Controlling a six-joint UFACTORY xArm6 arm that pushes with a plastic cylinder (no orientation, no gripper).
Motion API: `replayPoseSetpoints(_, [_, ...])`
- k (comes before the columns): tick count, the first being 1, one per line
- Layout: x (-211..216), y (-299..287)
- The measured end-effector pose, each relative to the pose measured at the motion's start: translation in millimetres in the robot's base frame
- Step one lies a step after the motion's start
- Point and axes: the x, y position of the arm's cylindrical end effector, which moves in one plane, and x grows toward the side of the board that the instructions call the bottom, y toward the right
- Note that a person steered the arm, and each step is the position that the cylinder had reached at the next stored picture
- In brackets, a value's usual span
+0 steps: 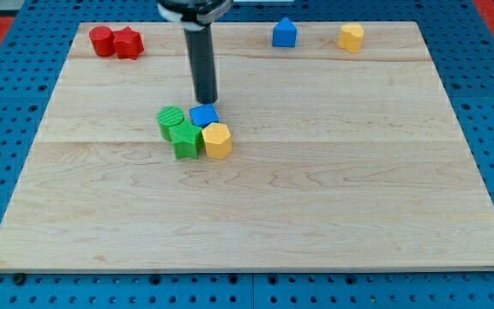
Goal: Adjust the green blocks blue cube and hexagon
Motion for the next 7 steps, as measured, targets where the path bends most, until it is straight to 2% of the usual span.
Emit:
replayPoseSetpoints(1, [-39, -6])
replayPoseSetpoints(2, [-28, -69])
replayPoseSetpoints(3, [-1, -69])
replayPoseSetpoints(4, [-1, -106])
replayPoseSetpoints(7, [44, -111])
